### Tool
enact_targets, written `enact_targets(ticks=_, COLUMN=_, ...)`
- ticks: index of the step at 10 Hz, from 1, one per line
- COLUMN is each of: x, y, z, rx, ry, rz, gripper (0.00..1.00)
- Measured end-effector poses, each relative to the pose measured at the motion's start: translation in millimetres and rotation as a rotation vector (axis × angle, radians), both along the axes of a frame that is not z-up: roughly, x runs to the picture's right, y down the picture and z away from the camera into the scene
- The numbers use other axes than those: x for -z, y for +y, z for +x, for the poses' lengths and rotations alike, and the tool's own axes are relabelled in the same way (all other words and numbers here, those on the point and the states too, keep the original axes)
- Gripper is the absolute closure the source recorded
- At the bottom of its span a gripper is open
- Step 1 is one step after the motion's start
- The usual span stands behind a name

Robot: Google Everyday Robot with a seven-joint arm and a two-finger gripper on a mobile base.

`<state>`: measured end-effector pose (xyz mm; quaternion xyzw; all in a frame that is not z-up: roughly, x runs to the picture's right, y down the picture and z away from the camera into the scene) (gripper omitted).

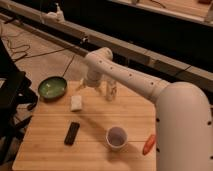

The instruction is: Place the white sponge in the ceramic cup

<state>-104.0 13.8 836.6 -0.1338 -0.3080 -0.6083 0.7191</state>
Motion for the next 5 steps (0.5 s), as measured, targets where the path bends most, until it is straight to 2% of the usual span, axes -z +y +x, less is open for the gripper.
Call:
enact_targets(ticks=1, x=-2.9, y=0.1, z=-6.0, rx=0.01, ry=-0.002, rz=-0.001, gripper=0.2)
enact_targets(ticks=2, x=-14.2, y=1.5, z=-30.7, rx=0.035, ry=-0.016, rz=-0.003, gripper=0.2)
enact_targets(ticks=4, x=-26.8, y=9.2, z=-60.5, rx=0.023, ry=-0.038, rz=-0.015, gripper=0.2)
enact_targets(ticks=5, x=-27.7, y=10.9, z=-65.4, rx=0.018, ry=-0.043, rz=-0.016, gripper=0.2)
